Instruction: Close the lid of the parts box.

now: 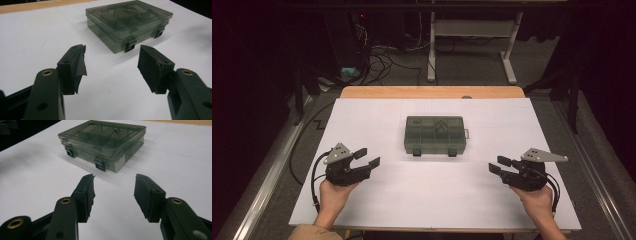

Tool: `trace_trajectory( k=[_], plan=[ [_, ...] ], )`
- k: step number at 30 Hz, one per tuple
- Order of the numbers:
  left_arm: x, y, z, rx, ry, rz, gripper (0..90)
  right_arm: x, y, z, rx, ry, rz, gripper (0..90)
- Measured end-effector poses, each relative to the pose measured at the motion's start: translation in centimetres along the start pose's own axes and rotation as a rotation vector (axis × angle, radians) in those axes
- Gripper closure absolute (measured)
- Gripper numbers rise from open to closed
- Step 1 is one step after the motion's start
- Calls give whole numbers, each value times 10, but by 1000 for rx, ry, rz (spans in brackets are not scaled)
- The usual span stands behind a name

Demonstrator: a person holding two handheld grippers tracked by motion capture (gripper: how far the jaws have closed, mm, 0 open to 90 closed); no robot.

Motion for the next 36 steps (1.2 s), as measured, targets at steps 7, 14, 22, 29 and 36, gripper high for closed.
trace_trajectory(
  k=[7,14,22,29,36],
  plan=[
    [0,-3,-9,-4,17,-4,388,-3,-3,-6,-4,11,-4,498],
    [-2,-7,-17,0,25,-12,388,-8,-5,-10,-8,20,-4,487],
    [-3,-11,-23,6,35,-16,388,-14,-6,-16,-20,30,0,479],
    [-5,-13,-28,6,46,-20,381,-20,-5,-22,-42,41,9,464],
    [-5,-20,-32,24,76,-35,354,-27,-3,-27,-65,48,19,444]
  ],
)
Point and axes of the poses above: each handheld gripper's, and its own axes: z roughly forward along the jaws, x roughly out of its top, y roughly to its right, the point moved 6 cm from there along z, roughly forward along the jaws, and after that the axes turned 14 degrees about -z, right-handed, at the moved point
